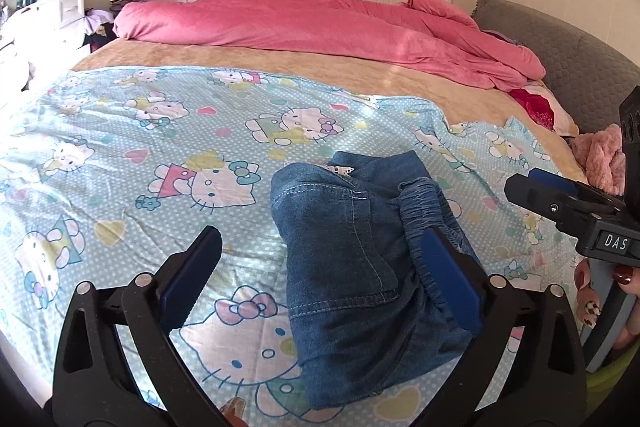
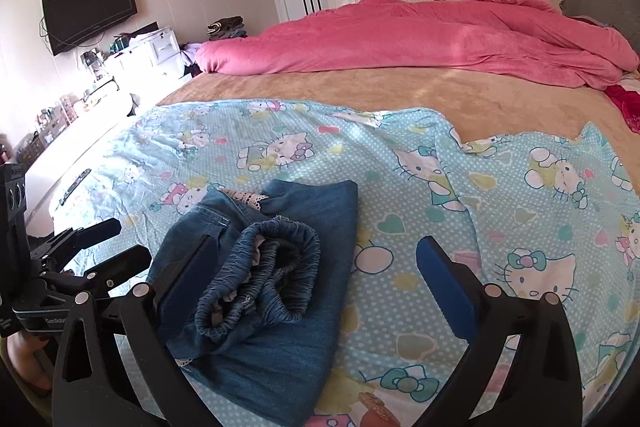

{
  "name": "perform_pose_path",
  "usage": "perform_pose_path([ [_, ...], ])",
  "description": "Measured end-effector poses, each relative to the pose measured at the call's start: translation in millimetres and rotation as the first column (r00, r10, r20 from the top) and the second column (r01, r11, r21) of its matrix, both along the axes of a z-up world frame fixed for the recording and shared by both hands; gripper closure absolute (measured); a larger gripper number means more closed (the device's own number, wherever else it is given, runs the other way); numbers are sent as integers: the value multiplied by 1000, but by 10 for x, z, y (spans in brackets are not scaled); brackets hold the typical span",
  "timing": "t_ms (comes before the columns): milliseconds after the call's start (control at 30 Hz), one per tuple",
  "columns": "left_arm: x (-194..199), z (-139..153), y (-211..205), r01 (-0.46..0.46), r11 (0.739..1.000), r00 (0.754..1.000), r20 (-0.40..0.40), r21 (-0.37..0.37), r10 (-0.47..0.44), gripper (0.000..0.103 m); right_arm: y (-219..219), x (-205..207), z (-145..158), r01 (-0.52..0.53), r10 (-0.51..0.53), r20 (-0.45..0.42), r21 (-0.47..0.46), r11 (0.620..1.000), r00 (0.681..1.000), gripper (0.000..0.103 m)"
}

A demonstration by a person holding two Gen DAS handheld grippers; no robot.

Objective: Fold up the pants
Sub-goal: 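Open both grippers and pull them back from the folded pants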

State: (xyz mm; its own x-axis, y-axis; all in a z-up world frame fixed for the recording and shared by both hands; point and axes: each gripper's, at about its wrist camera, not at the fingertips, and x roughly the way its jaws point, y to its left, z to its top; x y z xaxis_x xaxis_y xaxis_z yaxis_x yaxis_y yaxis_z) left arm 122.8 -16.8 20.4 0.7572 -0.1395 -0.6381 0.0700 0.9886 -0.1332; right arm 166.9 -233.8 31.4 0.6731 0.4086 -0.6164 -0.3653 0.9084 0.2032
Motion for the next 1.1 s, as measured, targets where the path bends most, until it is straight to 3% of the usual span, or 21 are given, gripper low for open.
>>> perform_pose_path([
  [567,-611,352,60,-41,999,996,77,15,40,9,-67,-731,387,5,-5,115,-2,1000,993,4],
  [1100,-1275,391,52,-17,999,996,84,43,14,9,-140,-1349,352,47,-42,143,-30,998,989,4],
])
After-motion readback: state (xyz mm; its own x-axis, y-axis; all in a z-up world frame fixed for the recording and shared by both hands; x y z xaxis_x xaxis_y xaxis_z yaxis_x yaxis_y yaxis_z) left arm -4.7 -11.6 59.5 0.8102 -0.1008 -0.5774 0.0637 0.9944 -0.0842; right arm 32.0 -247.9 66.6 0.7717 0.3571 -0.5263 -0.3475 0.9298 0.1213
